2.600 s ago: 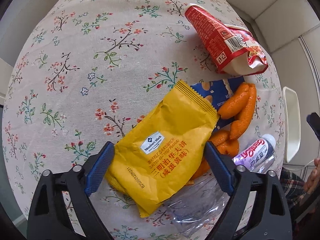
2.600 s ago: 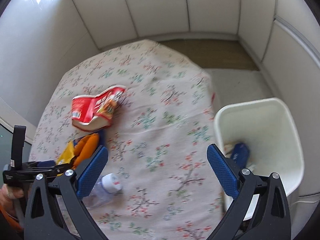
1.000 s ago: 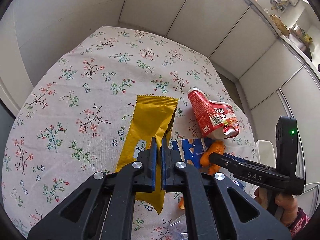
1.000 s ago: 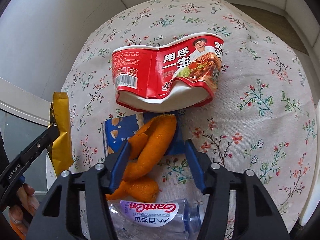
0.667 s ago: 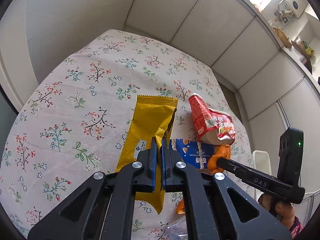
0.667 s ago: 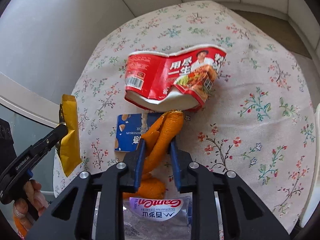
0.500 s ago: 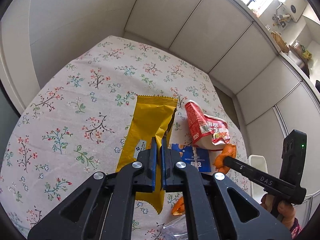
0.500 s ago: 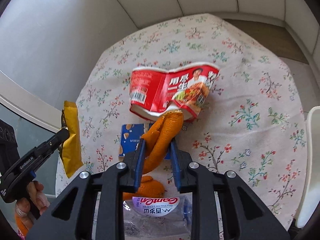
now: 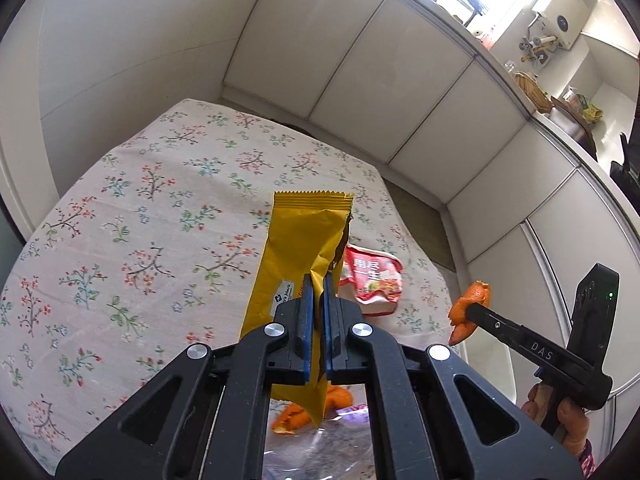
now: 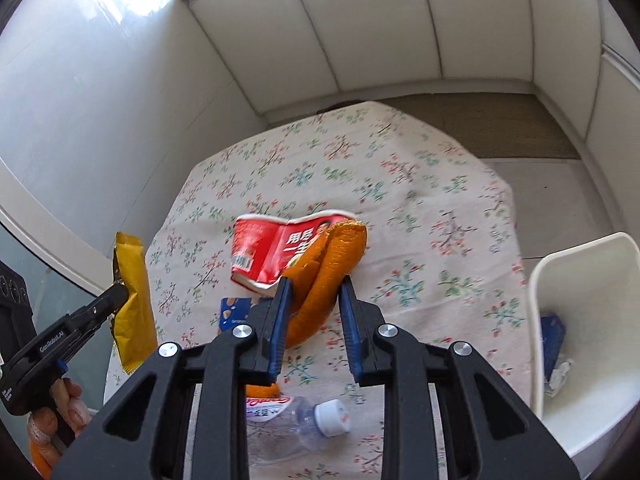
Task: Collect trash
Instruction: 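Open both grippers over the white bin, dropping the yellow packet and orange snack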
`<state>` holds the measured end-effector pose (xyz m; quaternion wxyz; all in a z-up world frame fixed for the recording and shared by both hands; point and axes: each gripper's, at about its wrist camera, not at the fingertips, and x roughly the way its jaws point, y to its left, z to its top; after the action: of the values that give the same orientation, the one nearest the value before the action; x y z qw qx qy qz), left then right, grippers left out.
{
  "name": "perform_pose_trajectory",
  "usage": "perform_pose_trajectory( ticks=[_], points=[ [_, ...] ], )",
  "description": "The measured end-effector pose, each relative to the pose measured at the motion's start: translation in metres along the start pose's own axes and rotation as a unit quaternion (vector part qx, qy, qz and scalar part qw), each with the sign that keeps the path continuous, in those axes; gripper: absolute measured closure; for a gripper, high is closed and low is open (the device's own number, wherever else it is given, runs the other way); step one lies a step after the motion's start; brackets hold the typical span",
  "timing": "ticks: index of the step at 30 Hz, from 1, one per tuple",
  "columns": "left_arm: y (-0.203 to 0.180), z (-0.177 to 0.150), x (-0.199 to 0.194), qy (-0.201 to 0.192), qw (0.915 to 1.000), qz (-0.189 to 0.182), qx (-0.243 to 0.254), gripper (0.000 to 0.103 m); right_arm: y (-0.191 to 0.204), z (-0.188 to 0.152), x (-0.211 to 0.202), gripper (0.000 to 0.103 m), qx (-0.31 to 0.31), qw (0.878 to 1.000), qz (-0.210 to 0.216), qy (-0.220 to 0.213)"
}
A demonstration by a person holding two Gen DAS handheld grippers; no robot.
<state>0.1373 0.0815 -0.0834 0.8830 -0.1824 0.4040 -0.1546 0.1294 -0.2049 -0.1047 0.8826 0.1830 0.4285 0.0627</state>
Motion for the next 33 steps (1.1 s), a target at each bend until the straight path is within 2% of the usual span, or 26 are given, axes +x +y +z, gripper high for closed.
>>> perform_pose_trajectory(
  ticks=[8,17,24,29,33],
  points=[
    [-0.046,-0.004,0.005,0.003,0.9994,-0.024,0.026,0.1,-0.038,0.004,-0.042,0.078,0.017,0.998,-0.032,-0.048],
    [-0.103,-0.014,0.019,0.012,0.9967,-0.048,0.065,0.099,-0.109,-0.004,-0.082,0.078,0.07,0.991,-0.079,-0.078],
    [-0.15,-0.027,0.033,0.025,0.9925,-0.07,0.097,0.099,-0.156,-0.015,-0.106,0.078,0.097,0.981,-0.144,-0.083],
    [-0.19,-0.039,0.043,0.036,0.9875,-0.092,0.123,0.099,-0.167,-0.018,-0.122,0.078,0.082,0.973,-0.195,-0.089],
    [-0.22,-0.046,0.047,0.042,0.983,-0.109,0.142,0.099,-0.172,-0.022,-0.134,0.073,0.079,0.965,-0.229,-0.098]
  ],
)
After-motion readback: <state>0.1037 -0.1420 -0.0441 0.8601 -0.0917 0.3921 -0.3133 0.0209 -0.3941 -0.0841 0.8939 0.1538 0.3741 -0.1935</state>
